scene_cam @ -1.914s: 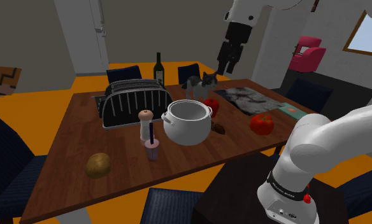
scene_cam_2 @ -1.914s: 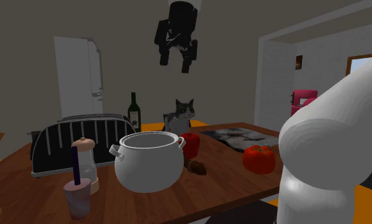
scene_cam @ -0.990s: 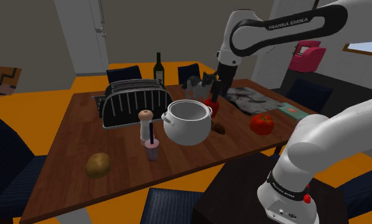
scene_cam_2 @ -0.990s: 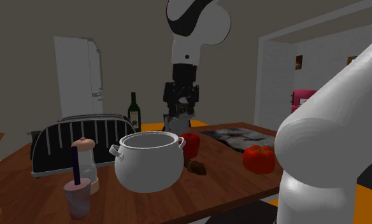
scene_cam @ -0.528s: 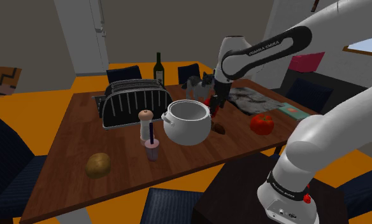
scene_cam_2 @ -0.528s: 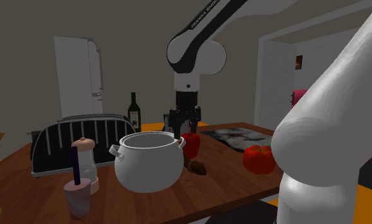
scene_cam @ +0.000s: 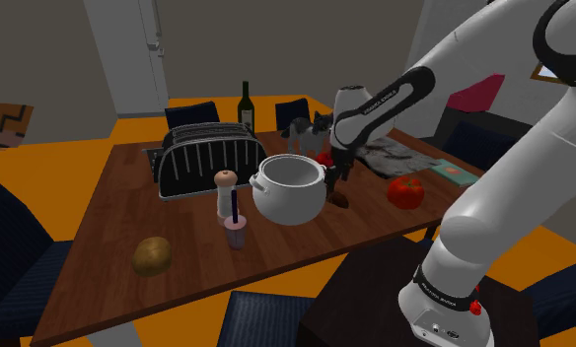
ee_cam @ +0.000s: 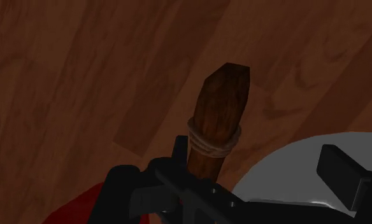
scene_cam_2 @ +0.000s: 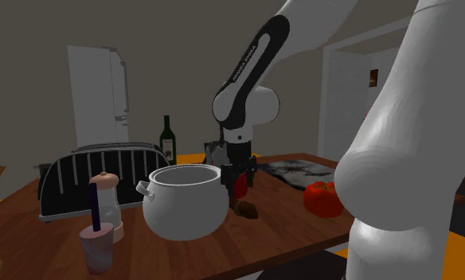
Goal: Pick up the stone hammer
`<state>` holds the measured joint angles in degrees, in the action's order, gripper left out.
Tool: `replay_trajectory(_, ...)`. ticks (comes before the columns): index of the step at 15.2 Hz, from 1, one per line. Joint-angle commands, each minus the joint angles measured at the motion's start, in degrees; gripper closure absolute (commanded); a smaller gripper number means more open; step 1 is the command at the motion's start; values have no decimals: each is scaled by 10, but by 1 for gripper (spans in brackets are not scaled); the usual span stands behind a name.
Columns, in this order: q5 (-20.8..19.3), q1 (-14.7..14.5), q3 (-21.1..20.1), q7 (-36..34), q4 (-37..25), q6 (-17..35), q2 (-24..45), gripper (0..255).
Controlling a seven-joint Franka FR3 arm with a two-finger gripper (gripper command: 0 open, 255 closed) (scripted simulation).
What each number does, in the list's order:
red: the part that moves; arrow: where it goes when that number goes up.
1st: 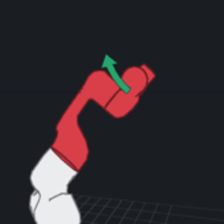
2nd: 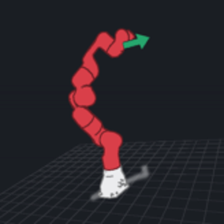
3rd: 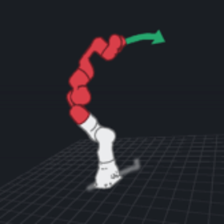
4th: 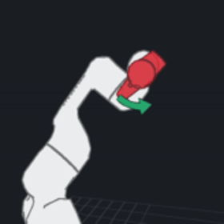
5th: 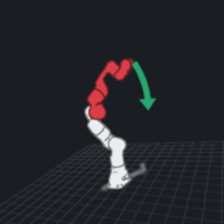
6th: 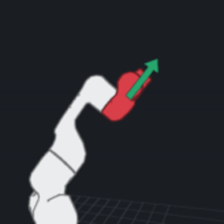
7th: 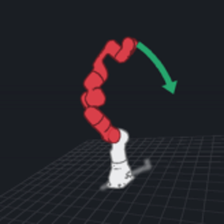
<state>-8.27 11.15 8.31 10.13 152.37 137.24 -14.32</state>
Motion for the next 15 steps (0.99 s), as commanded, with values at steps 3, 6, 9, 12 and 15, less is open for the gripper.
replay_trajectory(3,-24,15,12,-4,2,109,79,0)
replay_trajectory(6,-24,19,10,-6,5,137,104,0)
replay_trajectory(9,-25,20,9,-9,7,165,130,0)
replay_trajectory(12,-25,22,7,-9,8,171,135,0)
replay_trajectory(15,-26,27,13,1,9,164,127,255)
